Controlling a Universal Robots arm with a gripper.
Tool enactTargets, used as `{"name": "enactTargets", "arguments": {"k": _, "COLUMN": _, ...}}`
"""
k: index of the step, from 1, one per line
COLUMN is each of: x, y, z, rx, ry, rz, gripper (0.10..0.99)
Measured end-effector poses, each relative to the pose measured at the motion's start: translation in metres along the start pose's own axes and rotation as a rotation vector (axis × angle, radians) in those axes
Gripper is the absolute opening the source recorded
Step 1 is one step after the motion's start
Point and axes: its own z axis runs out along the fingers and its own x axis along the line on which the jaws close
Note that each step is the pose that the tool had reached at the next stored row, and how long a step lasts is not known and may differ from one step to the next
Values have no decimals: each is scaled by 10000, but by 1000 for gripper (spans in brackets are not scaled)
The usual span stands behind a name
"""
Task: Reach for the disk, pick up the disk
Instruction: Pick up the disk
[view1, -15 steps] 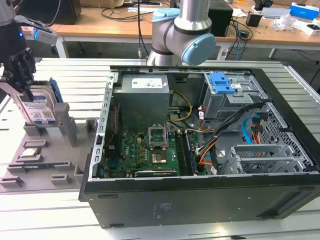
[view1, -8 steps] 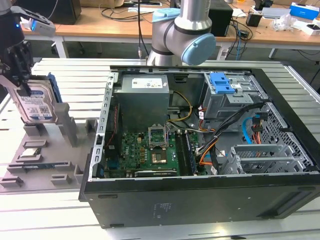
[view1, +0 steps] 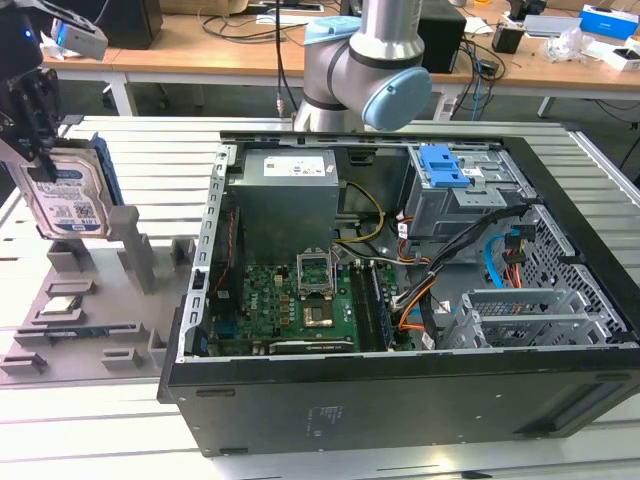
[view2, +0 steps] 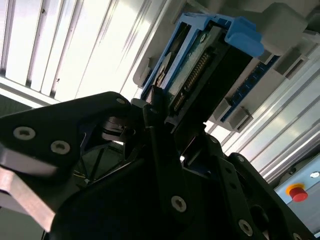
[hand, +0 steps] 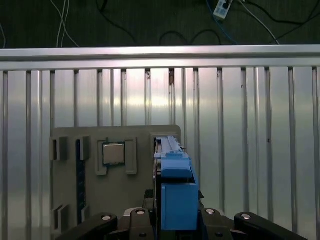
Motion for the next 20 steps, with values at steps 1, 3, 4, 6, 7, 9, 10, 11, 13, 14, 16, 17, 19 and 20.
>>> {"name": "enactTargets", "arguments": {"k": 1, "x": 0, "y": 0, "z": -28, "rx": -1, "ry": 0, "rz": 0, "gripper": 361}}
{"name": "enactTargets", "arguments": {"k": 3, "x": -1, "y": 1, "z": -85, "rx": -3, "ry": 0, "rz": 0, "gripper": 361}}
{"name": "enactTargets", "arguments": {"k": 4, "x": -2, "y": 1, "z": -99, "rx": -4, "ry": 1, "rz": 0, "gripper": 361}}
{"name": "enactTargets", "arguments": {"k": 6, "x": -2, "y": 1, "z": -126, "rx": -4, "ry": 0, "rz": 0, "gripper": 361}}
{"name": "enactTargets", "arguments": {"k": 7, "x": -2, "y": 2, "z": -143, "rx": -4, "ry": 0, "rz": 0, "gripper": 361}}
{"name": "enactTargets", "arguments": {"k": 9, "x": -3, "y": 2, "z": -176, "rx": -5, "ry": 0, "rz": 0, "gripper": 361}}
{"name": "enactTargets", "arguments": {"k": 10, "x": -3, "y": 3, "z": -209, "rx": -6, "ry": 0, "rz": 0, "gripper": 361}}
{"name": "enactTargets", "arguments": {"k": 11, "x": -4, "y": 4, "z": -231, "rx": -6, "ry": 0, "rz": 0, "gripper": 361}}
{"name": "enactTargets", "arguments": {"k": 13, "x": -5, "y": 5, "z": -282, "rx": -8, "ry": 0, "rz": 0, "gripper": 361}}
{"name": "enactTargets", "arguments": {"k": 14, "x": -6, "y": 5, "z": -305, "rx": -8, "ry": 0, "rz": 0, "gripper": 361}}
{"name": "enactTargets", "arguments": {"k": 16, "x": -6, "y": 6, "z": -344, "rx": -10, "ry": 0, "rz": 0, "gripper": 361}}
{"name": "enactTargets", "arguments": {"k": 17, "x": -7, "y": 7, "z": -377, "rx": -12, "ry": 0, "rz": 0, "gripper": 361}}
{"name": "enactTargets", "arguments": {"k": 19, "x": -7, "y": 7, "z": -409, "rx": -12, "ry": 0, "rz": 0, "gripper": 361}}
{"name": "enactTargets", "arguments": {"k": 20, "x": -7, "y": 8, "z": -436, "rx": -15, "ry": 0, "rz": -1, "gripper": 361}}
